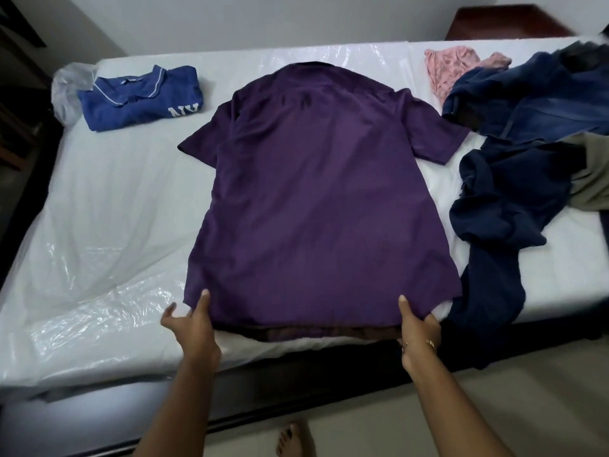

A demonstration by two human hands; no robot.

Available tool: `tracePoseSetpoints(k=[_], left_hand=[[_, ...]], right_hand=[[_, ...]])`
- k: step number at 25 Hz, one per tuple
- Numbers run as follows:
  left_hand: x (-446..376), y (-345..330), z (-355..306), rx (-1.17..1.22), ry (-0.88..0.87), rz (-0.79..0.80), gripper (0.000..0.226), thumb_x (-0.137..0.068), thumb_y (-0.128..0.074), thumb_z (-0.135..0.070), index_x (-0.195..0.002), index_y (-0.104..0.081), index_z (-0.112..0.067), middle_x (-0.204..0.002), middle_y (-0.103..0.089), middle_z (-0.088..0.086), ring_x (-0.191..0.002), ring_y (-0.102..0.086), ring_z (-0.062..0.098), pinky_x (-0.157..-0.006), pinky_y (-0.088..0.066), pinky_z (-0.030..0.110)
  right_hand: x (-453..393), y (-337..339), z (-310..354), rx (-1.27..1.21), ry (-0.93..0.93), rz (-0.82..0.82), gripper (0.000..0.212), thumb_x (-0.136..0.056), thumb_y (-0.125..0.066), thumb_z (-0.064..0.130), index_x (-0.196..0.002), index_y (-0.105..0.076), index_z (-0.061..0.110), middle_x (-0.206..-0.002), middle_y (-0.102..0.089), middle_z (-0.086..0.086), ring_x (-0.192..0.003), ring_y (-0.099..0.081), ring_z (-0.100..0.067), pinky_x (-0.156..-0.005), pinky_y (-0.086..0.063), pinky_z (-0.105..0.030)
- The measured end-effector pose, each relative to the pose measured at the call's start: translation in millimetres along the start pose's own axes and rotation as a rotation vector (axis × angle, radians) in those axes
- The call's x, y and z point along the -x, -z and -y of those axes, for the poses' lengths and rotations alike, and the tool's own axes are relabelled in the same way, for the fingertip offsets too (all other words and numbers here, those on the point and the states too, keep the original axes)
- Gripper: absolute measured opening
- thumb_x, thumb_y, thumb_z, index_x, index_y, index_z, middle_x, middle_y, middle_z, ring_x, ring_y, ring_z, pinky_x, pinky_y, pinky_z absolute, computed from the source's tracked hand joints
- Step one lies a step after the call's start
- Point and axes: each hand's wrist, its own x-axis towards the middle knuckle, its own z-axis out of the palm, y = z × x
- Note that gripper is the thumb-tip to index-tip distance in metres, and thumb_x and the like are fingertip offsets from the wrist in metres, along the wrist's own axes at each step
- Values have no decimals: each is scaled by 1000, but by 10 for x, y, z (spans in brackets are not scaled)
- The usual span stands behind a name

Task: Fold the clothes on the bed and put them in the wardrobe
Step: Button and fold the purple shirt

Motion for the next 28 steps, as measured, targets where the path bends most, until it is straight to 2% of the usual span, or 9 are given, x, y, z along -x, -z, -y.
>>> tracePoseSetpoints(k=[3, 6, 9, 12, 16, 19, 22, 25, 28], left_hand=[[-67, -37, -60, -182, -226, 78, 49, -93, -57, 9, -124, -47, -28, -113, -60, 12, -93, -58, 19, -87, -48, 26], [-54, 49, -27, -260, -307, 116, 66, -82, -42, 22, -128, -71, -15, -130, -59, -4, -113, -60, 8, -101, -48, 22], [-108, 226, 29, -300, -360, 75, 79, -81, -34, 20, -151, -53, -12, -159, -41, -13, -141, -42, -3, -118, -35, 19], [-107, 283, 59, -364, -336, 23, 85, -87, -48, 12, -164, -29, -17, -164, -23, 0, -144, -40, 12, -118, -35, 23], [55, 209, 98, -617, -299, -174, 86, -87, -64, -9, -163, -27, -20, -165, -20, 8, -145, -34, 35, -118, -36, 48], [197, 21, 234, -960, -618, -67, 82, -79, -74, -14, -154, -43, -20, -167, -27, 9, -151, -27, 38, -117, -28, 61], [222, -240, 445, -1096, -814, 189, 76, -76, -76, -13, -147, -53, -18, -165, -33, 6, -158, -19, 31, -122, -17, 61], [113, -271, 608, -1191, -870, 330, 66, -80, -78, -12, -143, -58, -12, -160, -42, 12, -153, -29, 38, -119, -29, 63], [19, -199, 610, -1245, -788, 249, 48, -83, -77, -18, -129, -68, -8, -147, -56, 12, -134, -51, 41, -101, -47, 64]], right_hand=[[-32, -10, -87, 98, 53, -11, 41, -120, -90, 23, -157, -85, 7, -154, -86, -18, -134, -81, -42, -135, -70, -63], [-115, 47, -152, 174, 60, -48, 31, -120, -90, 19, -145, -88, 1, -147, -89, -25, -129, -83, -44, -129, -73, -65], [-108, 123, -194, 240, 58, -63, 37, -117, -93, 23, -146, -83, 2, -144, -89, -25, -119, -83, -44, -114, -74, -61], [-172, 208, -139, 208, 70, -166, 64, -111, -98, 30, -160, -63, 8, -144, -84, -24, -110, -81, -43, -104, -74, -62], [-175, 265, -54, 392, 214, -328, 96, -104, -103, 15, -182, -47, 8, -165, -64, -35, -143, -68, -57, -127, -68, -77], [-2, 133, -53, 674, 472, -404, 90, -95, -106, 12, -173, -61, 10, -156, -58, -28, -136, -61, -53, -114, -73, -77], [122, -120, -29, 854, 697, -300, 73, -94, -96, 21, -163, -73, 19, -151, -59, -17, -131, -63, -44, -127, -65, -81], [173, -299, 15, 983, 791, -156, 71, -98, -104, 26, -164, -78, 23, -163, -63, -14, -144, -61, -40, -116, -75, -73], [180, -383, -2, 1034, 804, -143, 61, -100, -105, 35, -157, -84, 23, -162, -70, -12, -152, -56, -38, -112, -76, -68]])
